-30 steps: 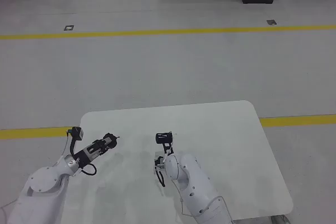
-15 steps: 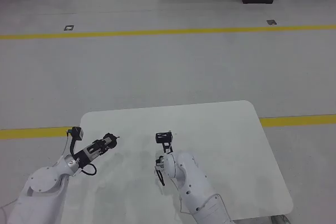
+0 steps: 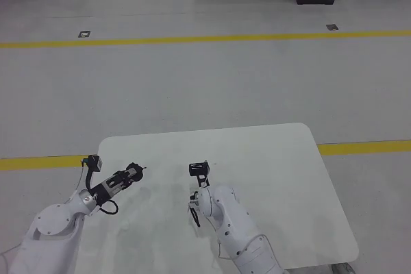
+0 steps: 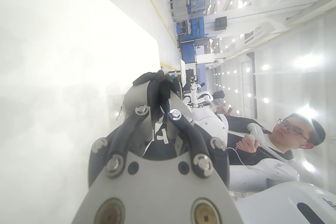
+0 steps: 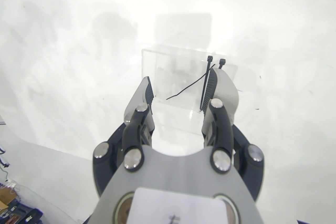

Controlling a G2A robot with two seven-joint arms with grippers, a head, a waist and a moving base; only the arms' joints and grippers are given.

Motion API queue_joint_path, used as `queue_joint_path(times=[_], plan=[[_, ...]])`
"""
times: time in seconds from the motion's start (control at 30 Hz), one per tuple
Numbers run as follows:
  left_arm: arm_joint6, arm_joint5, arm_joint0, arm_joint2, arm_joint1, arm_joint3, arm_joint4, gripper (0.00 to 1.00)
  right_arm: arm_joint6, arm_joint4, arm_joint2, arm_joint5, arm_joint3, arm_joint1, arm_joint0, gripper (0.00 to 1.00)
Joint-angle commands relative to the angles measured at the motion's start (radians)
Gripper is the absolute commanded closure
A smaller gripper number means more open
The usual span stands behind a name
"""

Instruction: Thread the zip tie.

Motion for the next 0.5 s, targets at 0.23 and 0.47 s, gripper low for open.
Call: queue_joint_path(times=[0.23,0.47], plan=[[0.0,0.0,0.0,0.0,0.0,0.0,0.0,1.0,0.003,-0.004,-0.001,0.0,0.017,-0.002,0.003,0.57],[0.0,0.0,0.0,0.0,0.0,0.0,0.0,1.0,0.0,-0.003,0.0,0.0,0.03,-0.003,0.007,0.63]])
